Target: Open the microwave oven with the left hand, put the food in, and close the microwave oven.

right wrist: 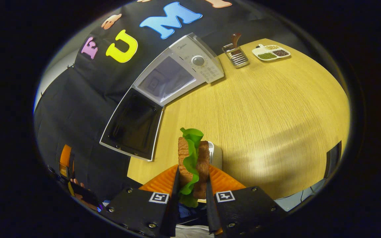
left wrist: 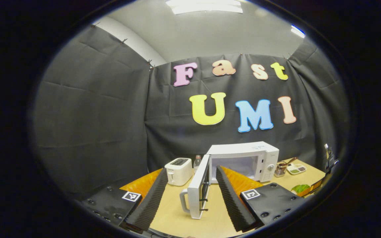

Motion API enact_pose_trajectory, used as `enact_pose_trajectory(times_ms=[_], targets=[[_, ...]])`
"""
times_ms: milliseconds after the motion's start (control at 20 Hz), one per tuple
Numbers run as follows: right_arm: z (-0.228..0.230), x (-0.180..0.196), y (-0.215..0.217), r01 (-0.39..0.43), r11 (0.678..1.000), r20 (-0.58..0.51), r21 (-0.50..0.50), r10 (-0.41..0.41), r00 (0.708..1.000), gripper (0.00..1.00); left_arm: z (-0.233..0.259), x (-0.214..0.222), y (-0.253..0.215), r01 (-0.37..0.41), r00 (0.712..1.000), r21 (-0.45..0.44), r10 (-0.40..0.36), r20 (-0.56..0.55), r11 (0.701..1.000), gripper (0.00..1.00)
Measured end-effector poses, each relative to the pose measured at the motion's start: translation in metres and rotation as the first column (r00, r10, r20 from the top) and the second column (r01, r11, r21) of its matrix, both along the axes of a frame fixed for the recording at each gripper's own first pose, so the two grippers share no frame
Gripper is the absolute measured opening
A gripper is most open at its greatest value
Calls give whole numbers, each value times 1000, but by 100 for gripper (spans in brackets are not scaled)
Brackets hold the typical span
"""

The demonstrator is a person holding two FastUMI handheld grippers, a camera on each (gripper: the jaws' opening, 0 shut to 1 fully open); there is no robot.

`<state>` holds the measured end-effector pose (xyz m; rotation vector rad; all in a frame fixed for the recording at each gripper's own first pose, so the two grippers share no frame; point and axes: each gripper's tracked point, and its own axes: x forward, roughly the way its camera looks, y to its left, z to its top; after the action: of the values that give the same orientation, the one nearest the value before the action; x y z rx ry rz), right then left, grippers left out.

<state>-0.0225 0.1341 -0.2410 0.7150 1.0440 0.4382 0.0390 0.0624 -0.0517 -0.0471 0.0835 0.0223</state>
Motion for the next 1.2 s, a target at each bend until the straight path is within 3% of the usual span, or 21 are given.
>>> enact_pose_trajectory(times_ms=[400,1200], targets=[[50,73,36,94,994,105,50,-99,990,37,-14,51,25,29,1000,-29,-29,-2,999,96],[40,212,139,306,945,152,112,-320,935,37,-45,136,146,-48,998,-13,48,-34,999,95]])
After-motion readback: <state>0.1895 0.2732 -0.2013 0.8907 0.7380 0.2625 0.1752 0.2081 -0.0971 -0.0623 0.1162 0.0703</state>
